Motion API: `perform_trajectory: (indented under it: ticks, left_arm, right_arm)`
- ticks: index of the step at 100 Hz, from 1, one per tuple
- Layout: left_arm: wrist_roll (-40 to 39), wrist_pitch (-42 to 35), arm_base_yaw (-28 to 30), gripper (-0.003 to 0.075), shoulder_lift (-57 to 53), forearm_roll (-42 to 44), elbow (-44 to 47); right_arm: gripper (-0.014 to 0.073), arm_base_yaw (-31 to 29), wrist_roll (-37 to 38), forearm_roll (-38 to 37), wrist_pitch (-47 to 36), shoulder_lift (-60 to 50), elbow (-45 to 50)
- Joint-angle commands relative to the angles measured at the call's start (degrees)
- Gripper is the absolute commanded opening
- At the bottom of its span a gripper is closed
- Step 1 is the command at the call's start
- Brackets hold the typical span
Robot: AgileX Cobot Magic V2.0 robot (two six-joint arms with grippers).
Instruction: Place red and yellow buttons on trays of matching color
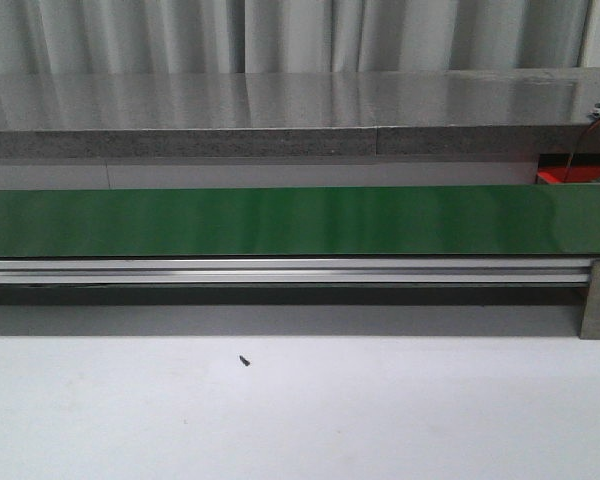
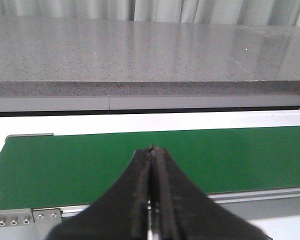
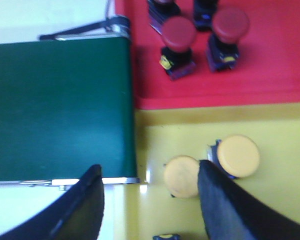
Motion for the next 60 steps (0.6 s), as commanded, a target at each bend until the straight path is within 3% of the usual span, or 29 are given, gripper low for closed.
perform_trajectory:
  ticks: [1, 36, 60]
  left_arm:
    - [-0.2, -4.8, -0.3, -0.002, 0.4, -0.4, -1.6]
    - [-0.2, -4.8, -0.3, -0.002, 0.4, -0.4, -1.6]
    - [-0.2, -4.8, -0.3, -0.002, 0.4, -0.4, -1.6]
  right_arm:
    - [0.0429, 2.8, -1.1, 1.2, -2.4, -4.8, -1.4]
    - [0.0411, 12.3, -3.3, 1.2, 0.5, -18.0, -1.3]
    - [0.0128, 12.8, -3.7, 1.3, 1.2, -24.7, -0.6]
